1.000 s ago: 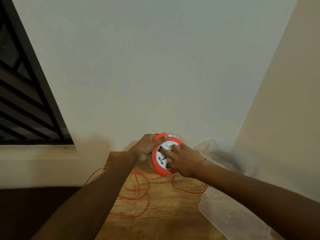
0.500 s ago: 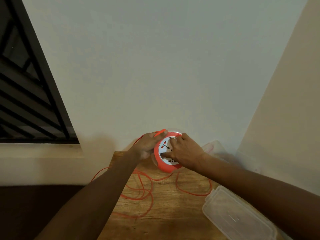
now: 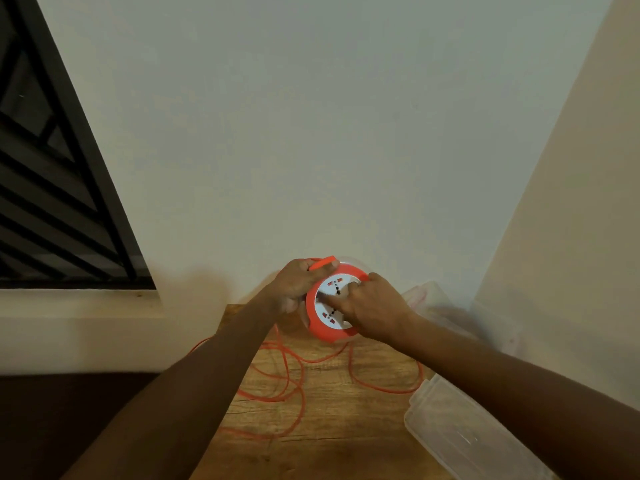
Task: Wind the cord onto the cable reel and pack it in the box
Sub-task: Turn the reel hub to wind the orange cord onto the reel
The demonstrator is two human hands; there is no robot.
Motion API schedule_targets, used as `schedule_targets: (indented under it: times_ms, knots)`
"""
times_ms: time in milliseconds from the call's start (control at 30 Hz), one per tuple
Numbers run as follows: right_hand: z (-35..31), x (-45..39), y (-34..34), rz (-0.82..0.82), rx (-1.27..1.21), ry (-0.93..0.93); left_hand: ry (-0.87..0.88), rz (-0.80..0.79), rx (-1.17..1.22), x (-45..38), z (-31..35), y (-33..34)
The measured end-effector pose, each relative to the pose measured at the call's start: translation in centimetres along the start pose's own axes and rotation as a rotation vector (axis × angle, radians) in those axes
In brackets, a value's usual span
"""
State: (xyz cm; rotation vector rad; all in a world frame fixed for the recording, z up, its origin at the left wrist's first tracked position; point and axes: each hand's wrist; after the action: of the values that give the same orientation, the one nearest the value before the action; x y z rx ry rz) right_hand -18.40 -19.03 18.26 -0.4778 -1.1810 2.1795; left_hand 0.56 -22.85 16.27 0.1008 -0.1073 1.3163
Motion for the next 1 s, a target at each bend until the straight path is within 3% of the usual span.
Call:
schedule_targets:
  times_ms: [100, 200, 267, 300, 433, 533, 700, 1000]
  knots:
    - [-0.2, -0.1, 0.6, 0.120, -0.338, 0.375, 0.016, 0.113, 0.101, -0.1, 0.1, 1.0]
    - [-1.9, -0.6, 0.9, 0.266, -1.099, 0.814, 0.113, 0.260, 0.101, -0.5, 0.1, 2.7]
    - [-3.0, -0.8, 1.1, 0.308, -1.447, 0.918, 0.145, 0.317, 0.027, -0.5, -0.4, 3.5]
    - [-3.5, -0.7, 1.4, 0.311, -1.499, 0.925, 0.142, 0.323, 0.021, -0.5, -0.7, 3.5]
    - [-3.8, 0.1, 2.0, 0.244, -1.265, 0.811, 0.107, 0.220, 0.082, -0.2, -1.5, 2.3]
    - [-3.3, 1.0, 1.7, 0.234, -0.843, 0.674, 0.096, 0.176, 0.081, -0.1, -1.3, 1.9]
    - [-1.3, 2.3, 1.4, 0.247, -0.304, 0.077, 0.087, 0.111, 0.045, 0.3, -0.9, 1.3]
    - [2.5, 2.1, -1.0, 0.088, 0.046, -0.288, 0.077, 0.031, -0.011, 1.1, 0.0, 0.5]
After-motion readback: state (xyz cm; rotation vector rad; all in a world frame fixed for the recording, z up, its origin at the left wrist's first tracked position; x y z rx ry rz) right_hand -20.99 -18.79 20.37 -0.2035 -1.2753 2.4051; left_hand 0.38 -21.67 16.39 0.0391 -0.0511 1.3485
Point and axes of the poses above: each hand's wrist, its own x-axis away from the middle knuckle, its own y-axis out of the palm, z = x × y, and after that the axes turned 6 degrees about -z, right-handed
